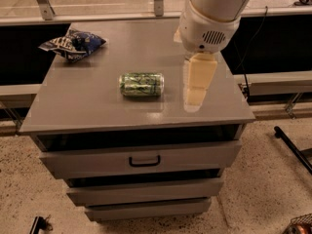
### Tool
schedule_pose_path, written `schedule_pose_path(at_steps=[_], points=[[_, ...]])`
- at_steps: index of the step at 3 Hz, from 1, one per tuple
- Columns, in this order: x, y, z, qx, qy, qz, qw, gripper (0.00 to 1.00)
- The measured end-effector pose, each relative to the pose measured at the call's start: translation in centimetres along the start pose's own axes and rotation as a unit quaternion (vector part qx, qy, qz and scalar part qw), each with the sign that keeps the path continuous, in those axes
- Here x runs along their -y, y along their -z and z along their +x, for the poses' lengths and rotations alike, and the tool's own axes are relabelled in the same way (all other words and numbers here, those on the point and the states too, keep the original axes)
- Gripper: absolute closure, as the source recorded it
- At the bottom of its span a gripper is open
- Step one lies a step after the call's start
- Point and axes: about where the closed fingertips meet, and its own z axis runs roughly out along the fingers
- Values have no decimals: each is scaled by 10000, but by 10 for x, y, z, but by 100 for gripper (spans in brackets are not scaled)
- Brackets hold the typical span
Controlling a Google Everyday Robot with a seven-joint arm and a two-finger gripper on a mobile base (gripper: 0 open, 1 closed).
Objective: Place green can upright
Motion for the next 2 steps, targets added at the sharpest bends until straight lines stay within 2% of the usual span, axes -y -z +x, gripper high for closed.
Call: schedule_pose_path(at_steps=[1, 2], points=[[5, -18, -30, 20, 207, -66, 9998, 0], [18, -41, -56, -97, 315, -123, 9994, 0]])
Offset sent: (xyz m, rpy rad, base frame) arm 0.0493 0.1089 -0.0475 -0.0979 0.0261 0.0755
